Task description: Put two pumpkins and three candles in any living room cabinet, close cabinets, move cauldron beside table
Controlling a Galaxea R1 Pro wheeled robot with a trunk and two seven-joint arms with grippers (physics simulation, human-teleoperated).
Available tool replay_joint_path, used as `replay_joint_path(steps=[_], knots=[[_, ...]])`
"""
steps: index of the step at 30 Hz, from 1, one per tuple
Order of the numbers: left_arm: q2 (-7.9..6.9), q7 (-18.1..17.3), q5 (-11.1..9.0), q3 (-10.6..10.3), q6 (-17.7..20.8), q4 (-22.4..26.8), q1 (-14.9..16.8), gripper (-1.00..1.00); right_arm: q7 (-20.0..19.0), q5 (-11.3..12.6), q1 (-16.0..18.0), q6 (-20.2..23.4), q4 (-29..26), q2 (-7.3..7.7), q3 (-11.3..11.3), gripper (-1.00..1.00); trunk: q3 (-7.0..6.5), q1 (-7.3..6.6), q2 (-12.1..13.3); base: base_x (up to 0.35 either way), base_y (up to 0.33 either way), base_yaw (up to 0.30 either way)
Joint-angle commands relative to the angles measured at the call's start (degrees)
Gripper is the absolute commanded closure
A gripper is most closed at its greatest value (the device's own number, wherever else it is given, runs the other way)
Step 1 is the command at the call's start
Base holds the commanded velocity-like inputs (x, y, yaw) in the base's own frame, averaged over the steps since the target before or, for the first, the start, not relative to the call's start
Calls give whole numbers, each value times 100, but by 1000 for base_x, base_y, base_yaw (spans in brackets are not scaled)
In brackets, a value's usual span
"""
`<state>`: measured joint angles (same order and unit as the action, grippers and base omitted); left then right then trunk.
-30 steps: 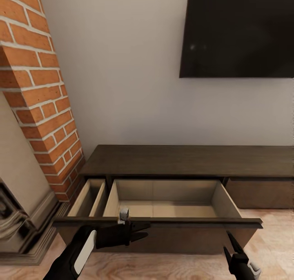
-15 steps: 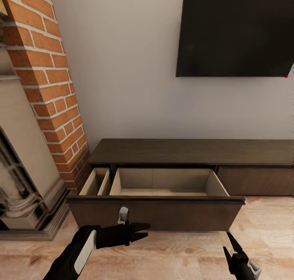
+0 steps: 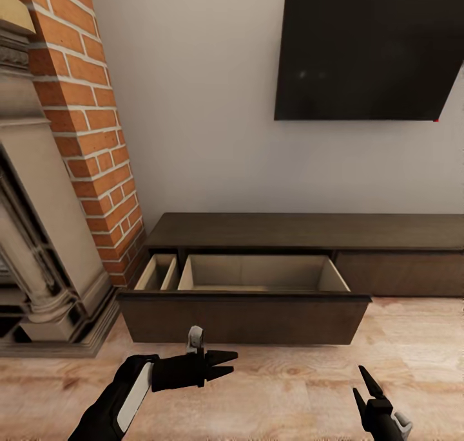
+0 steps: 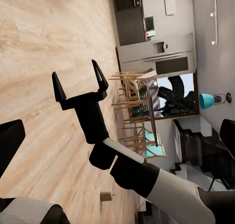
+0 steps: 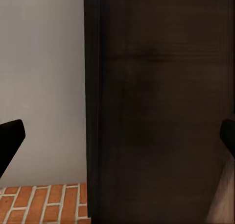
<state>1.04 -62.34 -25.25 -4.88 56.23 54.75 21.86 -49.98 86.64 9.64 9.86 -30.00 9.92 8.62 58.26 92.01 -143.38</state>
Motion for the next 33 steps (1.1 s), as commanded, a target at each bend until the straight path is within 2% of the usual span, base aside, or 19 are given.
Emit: replay_joint_path(steps=[1, 8, 20, 25, 30, 33], knots=[[-1, -1, -1, -2, 30, 2, 3, -100, -16, 55, 3, 60, 3, 1, -1, -100, 5, -3, -2, -218, -55, 0], [-6, 14, -2, 4, 45, 17, 3, -100, -12, 46, 3, 56, 3, 2, -1, -100, 5, -3, -2, -123, -35, 0], [8, -12, -31, 21, 71, 13, 6, -100, -6, 41, 3, 53, 3, 14, -15, -100, -261, -34, 14, -3, -1, 0], [15, -7, -37, 7, 72, 11, 11, -100, 40, 30, 3, 45, -2, 23, -26, -100, -351, -144, 214, 0, 0, 0], [52, -6, -41, -2, 72, 9, 11, -100, -20, -270, 3, 43, -5, 23, -31, -100, -440, -254, 415, 0, 0, 0], [99, -6, -35, -4, 72, 9, 18, -100, -264, -406, 3, 49, -6, 17, -28, -100, -494, -319, 535, 0, 0, 0]])
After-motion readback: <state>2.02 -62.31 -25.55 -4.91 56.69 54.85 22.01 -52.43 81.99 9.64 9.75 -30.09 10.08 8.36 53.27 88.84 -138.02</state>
